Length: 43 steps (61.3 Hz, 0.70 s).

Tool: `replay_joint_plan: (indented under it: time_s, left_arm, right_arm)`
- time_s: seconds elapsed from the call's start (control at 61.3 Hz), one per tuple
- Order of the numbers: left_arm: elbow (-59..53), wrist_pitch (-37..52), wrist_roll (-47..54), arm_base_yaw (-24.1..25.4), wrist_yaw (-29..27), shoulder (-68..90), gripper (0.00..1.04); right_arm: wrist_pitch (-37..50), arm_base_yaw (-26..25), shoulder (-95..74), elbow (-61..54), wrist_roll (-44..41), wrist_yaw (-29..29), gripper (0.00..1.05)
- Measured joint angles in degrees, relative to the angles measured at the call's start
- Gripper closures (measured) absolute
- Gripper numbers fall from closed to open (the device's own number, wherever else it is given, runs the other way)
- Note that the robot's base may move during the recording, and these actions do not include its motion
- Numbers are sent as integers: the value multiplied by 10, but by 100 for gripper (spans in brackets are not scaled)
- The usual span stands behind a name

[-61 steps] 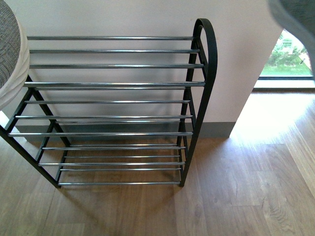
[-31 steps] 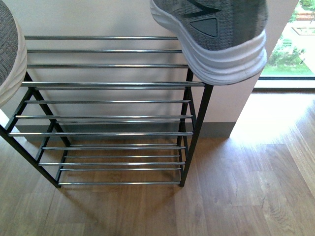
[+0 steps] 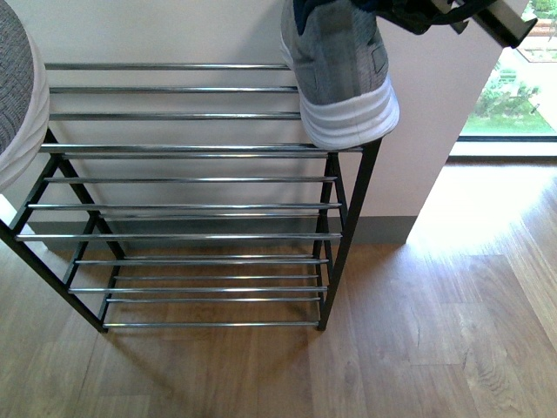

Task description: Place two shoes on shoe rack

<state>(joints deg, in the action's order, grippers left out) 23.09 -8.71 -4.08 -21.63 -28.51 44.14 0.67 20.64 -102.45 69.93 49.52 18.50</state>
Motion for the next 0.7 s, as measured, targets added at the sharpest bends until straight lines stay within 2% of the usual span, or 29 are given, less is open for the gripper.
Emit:
replay_joint_plan:
  time_s: [0.473,0.702]
  left_arm:
    - [0,0,0,0,0,0,103]
    - [0,0,0,0,0,0,103]
  right_arm:
    - [8,45,12,10,24,-39,103]
    - [7,42,-13,41,22,-53,103]
